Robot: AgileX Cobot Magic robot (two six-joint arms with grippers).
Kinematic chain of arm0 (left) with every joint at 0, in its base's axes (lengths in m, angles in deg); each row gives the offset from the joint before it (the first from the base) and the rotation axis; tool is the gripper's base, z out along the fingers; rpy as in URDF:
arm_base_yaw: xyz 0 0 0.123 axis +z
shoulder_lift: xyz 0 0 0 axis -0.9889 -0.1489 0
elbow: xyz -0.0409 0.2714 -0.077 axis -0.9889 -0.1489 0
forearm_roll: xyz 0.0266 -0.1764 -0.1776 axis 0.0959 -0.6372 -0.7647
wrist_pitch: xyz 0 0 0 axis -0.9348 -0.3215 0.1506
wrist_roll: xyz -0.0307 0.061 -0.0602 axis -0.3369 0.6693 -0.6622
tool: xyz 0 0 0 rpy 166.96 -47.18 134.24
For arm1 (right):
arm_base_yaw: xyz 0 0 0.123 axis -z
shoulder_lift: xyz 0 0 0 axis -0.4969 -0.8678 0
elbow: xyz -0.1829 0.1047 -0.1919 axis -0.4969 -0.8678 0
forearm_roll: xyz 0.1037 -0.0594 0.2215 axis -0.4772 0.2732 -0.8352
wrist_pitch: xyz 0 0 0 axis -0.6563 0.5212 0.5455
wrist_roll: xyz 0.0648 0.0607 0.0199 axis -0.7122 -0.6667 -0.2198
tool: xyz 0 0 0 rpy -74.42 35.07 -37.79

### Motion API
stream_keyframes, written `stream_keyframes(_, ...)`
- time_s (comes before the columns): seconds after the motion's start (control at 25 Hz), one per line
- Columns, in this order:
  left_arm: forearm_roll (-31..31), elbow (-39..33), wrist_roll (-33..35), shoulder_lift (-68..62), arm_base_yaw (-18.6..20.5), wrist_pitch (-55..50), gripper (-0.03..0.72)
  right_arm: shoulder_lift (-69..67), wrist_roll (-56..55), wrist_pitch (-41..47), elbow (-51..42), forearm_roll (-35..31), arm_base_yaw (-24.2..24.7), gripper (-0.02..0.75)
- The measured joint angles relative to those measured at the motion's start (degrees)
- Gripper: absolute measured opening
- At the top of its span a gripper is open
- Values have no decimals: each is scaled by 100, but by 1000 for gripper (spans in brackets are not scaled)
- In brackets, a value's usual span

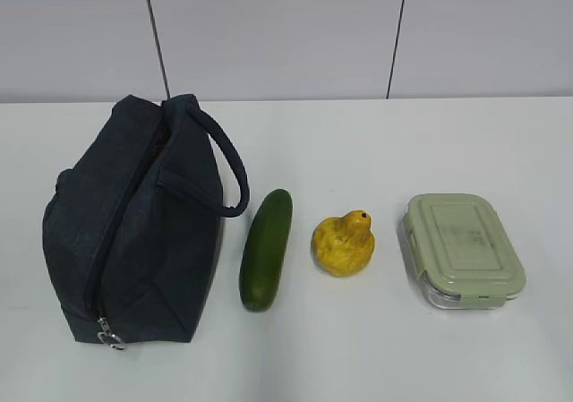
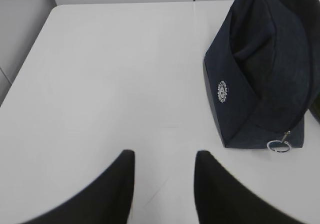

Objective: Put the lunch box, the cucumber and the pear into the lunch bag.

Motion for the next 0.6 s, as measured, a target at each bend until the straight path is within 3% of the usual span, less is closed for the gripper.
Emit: stream_keyframes(0.6, 0, 0, 0, 0, 0, 0, 242, 0, -25, 0, 0, 0, 0, 529)
